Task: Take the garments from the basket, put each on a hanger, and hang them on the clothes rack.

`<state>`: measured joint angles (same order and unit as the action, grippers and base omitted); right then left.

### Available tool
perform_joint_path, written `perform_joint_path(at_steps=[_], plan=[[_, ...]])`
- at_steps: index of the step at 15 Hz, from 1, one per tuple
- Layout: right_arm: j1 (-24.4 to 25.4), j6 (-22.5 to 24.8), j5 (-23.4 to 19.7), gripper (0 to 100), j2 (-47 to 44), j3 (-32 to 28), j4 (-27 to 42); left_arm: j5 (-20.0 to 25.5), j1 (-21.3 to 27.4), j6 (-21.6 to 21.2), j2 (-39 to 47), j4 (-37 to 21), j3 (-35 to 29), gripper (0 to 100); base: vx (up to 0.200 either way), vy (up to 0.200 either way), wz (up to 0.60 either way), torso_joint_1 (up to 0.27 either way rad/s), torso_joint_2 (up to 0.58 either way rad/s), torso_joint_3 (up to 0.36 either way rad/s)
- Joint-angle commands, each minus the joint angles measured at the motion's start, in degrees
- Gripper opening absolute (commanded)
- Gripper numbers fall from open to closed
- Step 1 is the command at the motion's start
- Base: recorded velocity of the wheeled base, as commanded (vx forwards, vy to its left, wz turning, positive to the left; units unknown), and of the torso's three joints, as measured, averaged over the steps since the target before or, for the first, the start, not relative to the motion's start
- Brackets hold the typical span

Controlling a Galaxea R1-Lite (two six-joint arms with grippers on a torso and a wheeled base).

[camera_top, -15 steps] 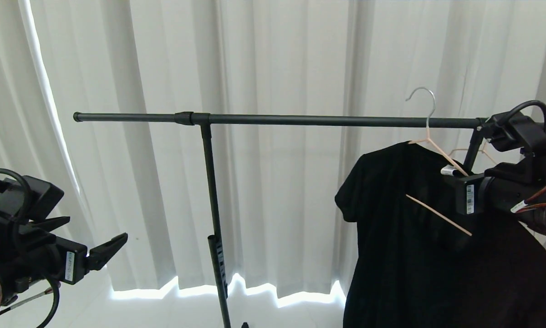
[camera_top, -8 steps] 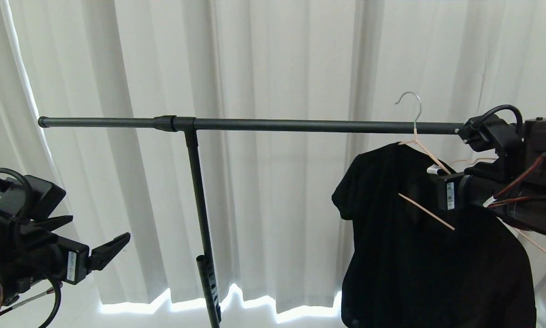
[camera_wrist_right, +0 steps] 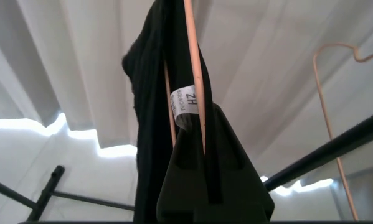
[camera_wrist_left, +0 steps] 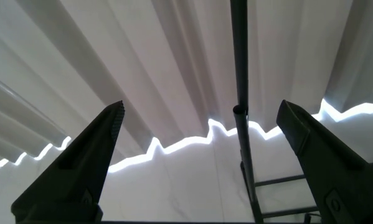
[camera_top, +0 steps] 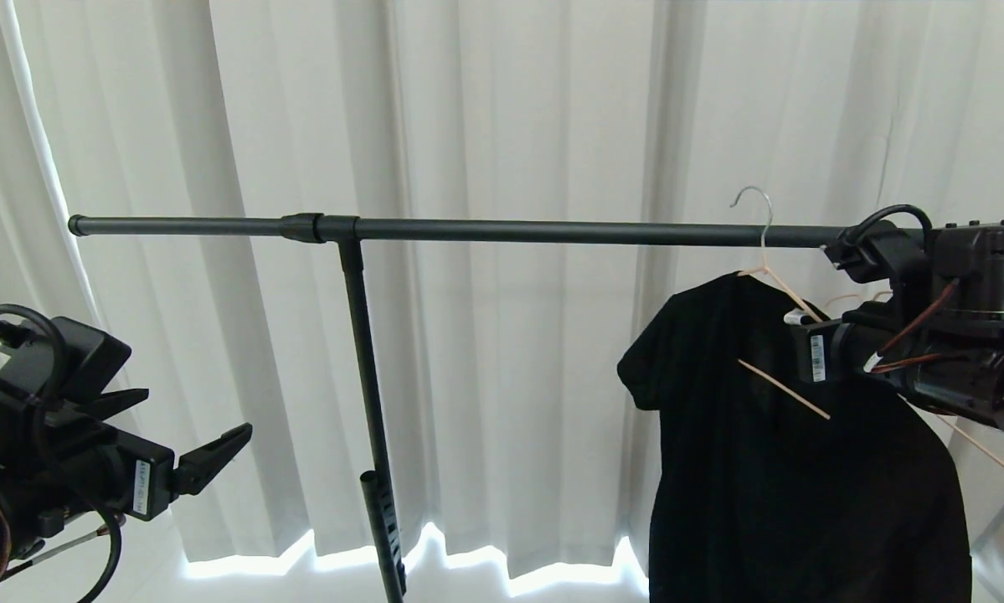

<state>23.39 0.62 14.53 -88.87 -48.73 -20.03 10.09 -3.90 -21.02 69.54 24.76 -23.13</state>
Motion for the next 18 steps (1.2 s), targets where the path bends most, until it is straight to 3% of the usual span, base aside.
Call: perform_joint_path(at_steps=[1,13,14,18], plan=[[-0.4,0.1,0.0,0,-1.7,0.0,0.0,0.0,0.1,0.0,-0.2,0.0,0.0,100,0.000,0.000,0.00,0.000,0.00,0.000],[0.9,0.3,0.1,0,-2.0,1.4,0.7,0.0,0.9,-0.1,-0.9,0.0,0.1,100,0.000,0.000,0.00,0.000,0.00,0.000],[1.2,0.2,0.1,100,-1.6,1.4,0.6,0.0,1.2,-0.1,-0.9,0.0,0.1,100,0.000,0.000,0.00,0.000,0.00,0.000],[4.6,0.4,-0.2,100,4.5,4.3,0.4,-0.1,1.4,0.0,-0.9,0.1,0.1,100,0.000,0.000,0.00,0.000,0.00,0.000]])
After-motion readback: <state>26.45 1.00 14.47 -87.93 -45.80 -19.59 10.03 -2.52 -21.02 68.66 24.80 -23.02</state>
